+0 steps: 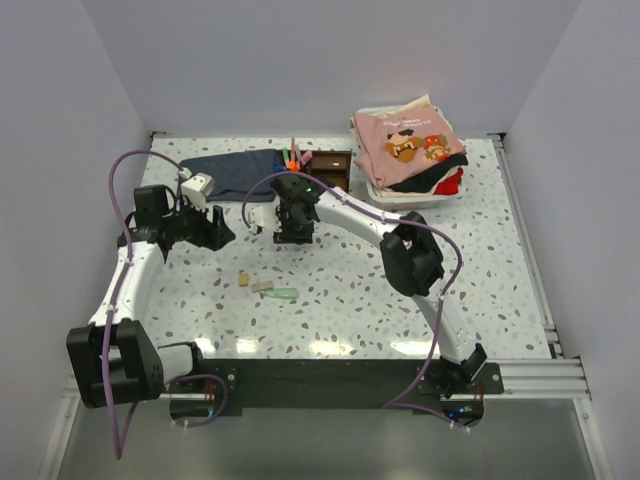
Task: Sort the stationery into containers
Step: Pick up the stationery from the center of the board.
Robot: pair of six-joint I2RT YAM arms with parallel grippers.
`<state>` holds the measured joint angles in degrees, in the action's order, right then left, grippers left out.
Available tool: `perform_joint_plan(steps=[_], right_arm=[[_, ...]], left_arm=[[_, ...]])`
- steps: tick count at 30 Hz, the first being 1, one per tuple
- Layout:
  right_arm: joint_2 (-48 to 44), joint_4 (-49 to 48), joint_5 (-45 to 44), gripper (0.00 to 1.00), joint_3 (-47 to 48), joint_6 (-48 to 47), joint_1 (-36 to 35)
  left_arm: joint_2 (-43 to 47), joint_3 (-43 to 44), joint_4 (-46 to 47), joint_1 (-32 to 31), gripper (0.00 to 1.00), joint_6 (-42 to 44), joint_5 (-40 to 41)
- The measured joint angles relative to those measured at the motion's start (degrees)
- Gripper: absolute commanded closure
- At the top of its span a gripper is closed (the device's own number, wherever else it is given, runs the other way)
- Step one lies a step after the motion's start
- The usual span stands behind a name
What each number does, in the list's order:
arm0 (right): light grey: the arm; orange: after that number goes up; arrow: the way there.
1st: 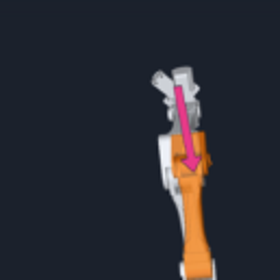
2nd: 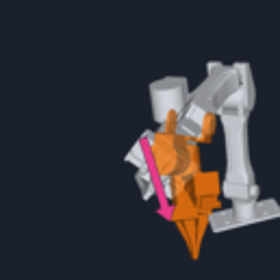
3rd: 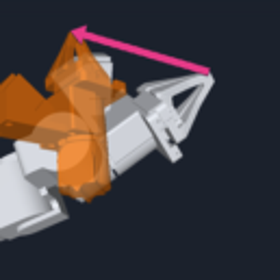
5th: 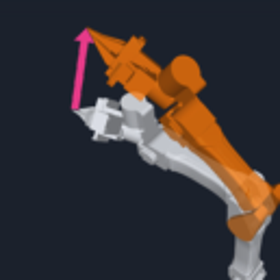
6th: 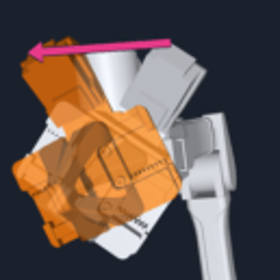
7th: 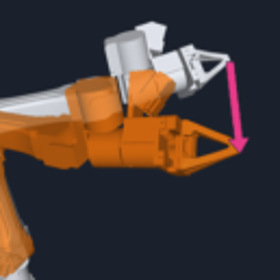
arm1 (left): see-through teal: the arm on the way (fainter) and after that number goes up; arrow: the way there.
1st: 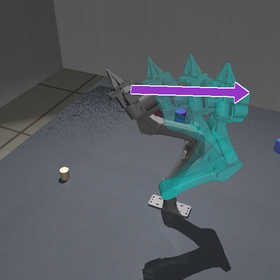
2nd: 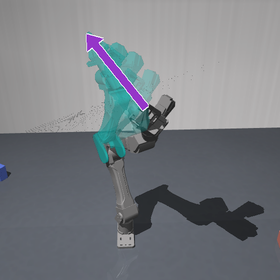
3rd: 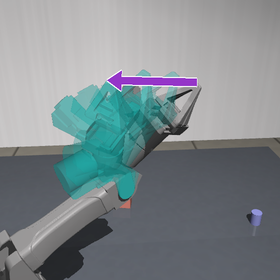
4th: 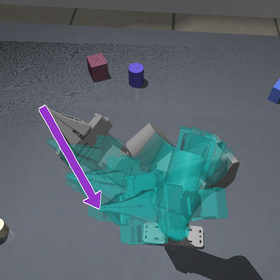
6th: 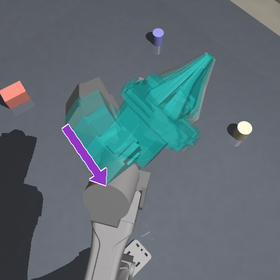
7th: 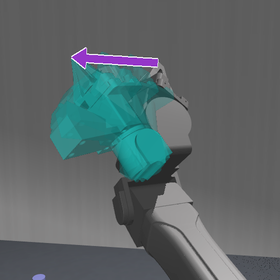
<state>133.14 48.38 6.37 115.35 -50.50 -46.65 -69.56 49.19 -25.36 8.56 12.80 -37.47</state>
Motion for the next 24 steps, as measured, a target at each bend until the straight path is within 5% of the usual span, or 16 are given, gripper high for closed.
perform_joint_plan(steps=[24], right_arm=[[-0.02, -11.13, 8.94, 0.44, 2.08, 2.6, 6.32]], left_arm=[[-4.09, 1.57, 0.57, 0.0, 0.26, -0.24, -1.75]])
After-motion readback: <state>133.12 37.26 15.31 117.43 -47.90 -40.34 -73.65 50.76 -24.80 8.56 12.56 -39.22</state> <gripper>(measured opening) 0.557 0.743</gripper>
